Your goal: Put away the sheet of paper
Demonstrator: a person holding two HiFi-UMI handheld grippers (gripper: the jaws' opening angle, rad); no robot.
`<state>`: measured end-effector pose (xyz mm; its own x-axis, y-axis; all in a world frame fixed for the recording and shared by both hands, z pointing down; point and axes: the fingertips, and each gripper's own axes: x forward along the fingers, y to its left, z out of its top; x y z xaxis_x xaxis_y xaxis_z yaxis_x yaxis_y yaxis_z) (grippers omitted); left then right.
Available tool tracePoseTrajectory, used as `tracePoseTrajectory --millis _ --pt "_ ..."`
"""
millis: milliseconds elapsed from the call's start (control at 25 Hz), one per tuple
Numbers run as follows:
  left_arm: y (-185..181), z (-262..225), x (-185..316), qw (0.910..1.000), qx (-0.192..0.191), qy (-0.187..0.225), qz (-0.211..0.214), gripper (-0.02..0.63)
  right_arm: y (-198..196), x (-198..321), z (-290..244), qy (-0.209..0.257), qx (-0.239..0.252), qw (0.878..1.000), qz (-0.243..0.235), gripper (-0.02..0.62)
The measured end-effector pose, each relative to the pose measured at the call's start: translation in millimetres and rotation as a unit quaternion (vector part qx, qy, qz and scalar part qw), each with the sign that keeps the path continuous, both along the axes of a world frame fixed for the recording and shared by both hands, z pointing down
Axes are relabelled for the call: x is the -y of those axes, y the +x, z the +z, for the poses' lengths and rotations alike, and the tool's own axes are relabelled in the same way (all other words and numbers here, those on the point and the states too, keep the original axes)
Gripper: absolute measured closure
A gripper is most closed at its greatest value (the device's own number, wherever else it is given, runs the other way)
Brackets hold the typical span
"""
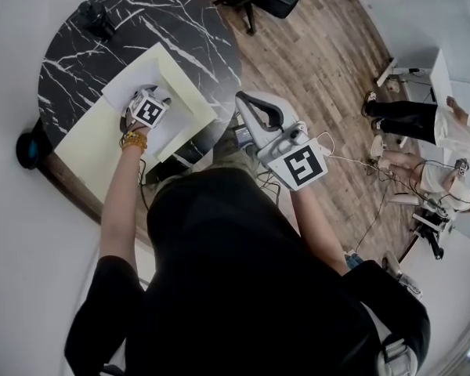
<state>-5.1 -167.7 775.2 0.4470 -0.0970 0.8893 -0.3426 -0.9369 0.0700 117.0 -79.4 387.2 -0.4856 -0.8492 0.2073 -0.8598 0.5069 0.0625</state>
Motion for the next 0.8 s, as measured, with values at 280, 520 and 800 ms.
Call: tracePoseTrajectory --millis 280,520,800 --pt "0 -13 -5 0.987 -0.007 0.106 0.121 0.347 3 -2 6 -0.006 0.0 1.0 0.004 0.597" --pt "-5 33 -12 0.9941 0.021 0.015 0.106 0.344 2 0 6 -0.009 -0.001 1.0 0.0 0.597" --pt "-3 27 -22 0.9986 0.011 -0.024 0.046 0.358 4 1 10 -0.014 -0.001 1.0 0.004 0.598"
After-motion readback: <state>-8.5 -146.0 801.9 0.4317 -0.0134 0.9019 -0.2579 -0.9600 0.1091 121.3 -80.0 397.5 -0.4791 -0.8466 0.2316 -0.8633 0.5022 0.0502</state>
